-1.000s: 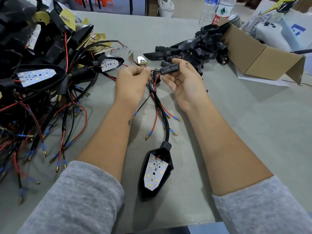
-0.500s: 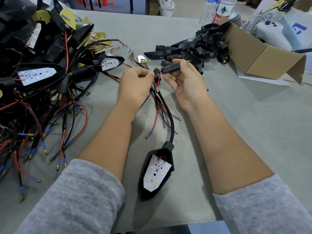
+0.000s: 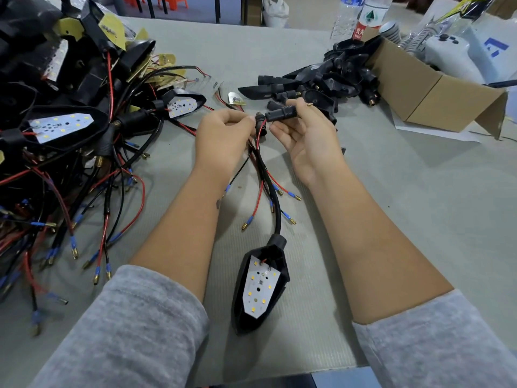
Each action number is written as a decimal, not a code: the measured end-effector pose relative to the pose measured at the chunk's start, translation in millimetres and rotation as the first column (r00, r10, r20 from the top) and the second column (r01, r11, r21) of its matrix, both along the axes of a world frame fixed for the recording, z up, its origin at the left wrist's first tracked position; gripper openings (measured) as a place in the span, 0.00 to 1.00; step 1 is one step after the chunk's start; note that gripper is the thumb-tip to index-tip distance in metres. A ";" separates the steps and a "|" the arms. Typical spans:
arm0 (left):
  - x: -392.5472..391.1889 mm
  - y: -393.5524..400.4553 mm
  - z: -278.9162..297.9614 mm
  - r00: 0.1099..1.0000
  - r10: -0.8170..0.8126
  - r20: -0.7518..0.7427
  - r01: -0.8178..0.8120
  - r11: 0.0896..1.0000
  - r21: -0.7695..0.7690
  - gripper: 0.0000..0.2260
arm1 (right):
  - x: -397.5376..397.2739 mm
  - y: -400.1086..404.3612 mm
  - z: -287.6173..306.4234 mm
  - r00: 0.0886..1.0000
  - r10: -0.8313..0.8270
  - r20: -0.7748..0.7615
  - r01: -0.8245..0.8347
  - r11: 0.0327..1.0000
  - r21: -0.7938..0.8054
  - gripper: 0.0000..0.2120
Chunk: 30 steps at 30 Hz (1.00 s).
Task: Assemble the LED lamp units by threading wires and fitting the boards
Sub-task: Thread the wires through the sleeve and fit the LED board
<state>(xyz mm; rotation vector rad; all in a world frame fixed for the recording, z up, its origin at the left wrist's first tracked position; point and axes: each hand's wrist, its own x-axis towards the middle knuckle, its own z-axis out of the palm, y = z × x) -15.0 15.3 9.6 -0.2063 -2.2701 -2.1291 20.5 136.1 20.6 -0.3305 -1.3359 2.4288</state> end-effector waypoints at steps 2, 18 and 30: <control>-0.5 -0.7 -0.6 1.000 -0.013 0.008 0.013 0.999 0.039 0.06 | 0.4 0.5 -0.2 1.000 0.016 -0.004 -0.016 1.000 -0.001 0.04; 7.9 1.3 1.9 0.994 -0.075 -0.083 0.076 0.997 0.003 0.05 | 3.4 0.4 -1.9 0.998 0.058 0.010 -0.058 0.989 0.132 0.04; 11.2 5.5 2.9 0.991 -0.074 -0.113 0.066 0.995 -0.073 0.05 | 0.0 5.5 -3.1 0.999 -0.033 0.001 0.033 0.999 0.043 0.05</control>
